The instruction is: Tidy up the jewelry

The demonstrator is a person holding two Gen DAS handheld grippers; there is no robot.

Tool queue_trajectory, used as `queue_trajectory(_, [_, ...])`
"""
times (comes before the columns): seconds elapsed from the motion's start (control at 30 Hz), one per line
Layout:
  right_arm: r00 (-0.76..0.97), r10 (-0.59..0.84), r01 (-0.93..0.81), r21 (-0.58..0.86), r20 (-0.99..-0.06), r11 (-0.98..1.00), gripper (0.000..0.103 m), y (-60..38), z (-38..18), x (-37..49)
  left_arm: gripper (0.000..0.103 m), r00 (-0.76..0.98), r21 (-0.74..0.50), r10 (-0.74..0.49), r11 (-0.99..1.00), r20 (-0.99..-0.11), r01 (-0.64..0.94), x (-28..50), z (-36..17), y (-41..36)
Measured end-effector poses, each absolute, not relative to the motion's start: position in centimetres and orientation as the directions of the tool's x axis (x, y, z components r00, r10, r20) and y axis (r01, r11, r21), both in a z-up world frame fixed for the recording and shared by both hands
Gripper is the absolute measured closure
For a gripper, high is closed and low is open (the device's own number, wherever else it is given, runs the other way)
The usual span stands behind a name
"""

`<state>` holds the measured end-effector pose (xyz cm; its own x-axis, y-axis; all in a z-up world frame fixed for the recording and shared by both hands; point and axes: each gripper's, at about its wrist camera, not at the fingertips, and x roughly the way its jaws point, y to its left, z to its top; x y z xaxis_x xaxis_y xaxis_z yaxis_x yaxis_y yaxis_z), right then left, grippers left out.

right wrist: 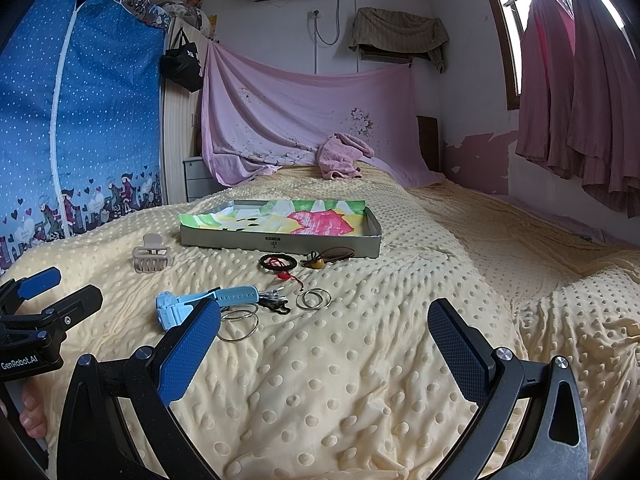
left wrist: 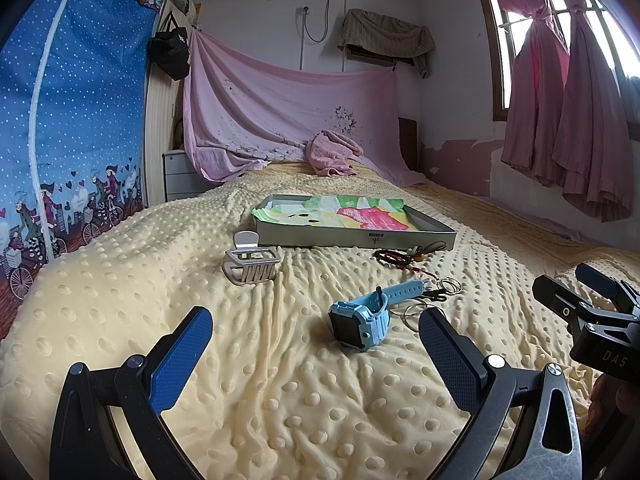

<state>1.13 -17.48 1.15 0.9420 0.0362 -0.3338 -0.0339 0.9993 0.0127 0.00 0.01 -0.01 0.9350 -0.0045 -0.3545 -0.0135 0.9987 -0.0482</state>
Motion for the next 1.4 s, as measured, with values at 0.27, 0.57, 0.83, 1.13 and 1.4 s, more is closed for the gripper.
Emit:
queue_trajectory(0.27, [0.942,0.037,-0.032,0.021,-0.335,0.999,0.001,-17.6,1.1,1.2,0.0,0.935,-0.05,-0.004,0.999,-0.355,-0.015,0.0,-0.1,0.0])
queue_trajectory(0.57, [0.936,0.072,-0.056,0.058,-0.344,0.997,0.001,-17.9,1.4,1.3,0.0,0.93,-0.066,-0.028,0.998,-0.366,0.005,0.4,0.2,0.1])
queue_trajectory(0.83, [0.903,0.148,-0.09,0.159,-0.403,0.983,0.001,-20.1,2.1,3.8,0.0,0.908,-0.092,-0.088,0.994,-0.408,0.055,2.6,1.1,1.4])
queue_trajectory(1.13, [0.874,0.215,-0.15,0.179,-0.437,0.972,0.006,-20.1,1.8,8.1,0.001,0.856,-0.153,-0.204,0.977,-0.475,0.148,6.1,0.1,0.4])
queue_trajectory(1.4, [0.794,0.322,-0.241,0.219,-0.517,0.946,0.047,-18.3,-1.0,11.1,0.022,0.795,-0.27,-0.268,0.953,-0.544,0.137,8.9,-1.3,0.6])
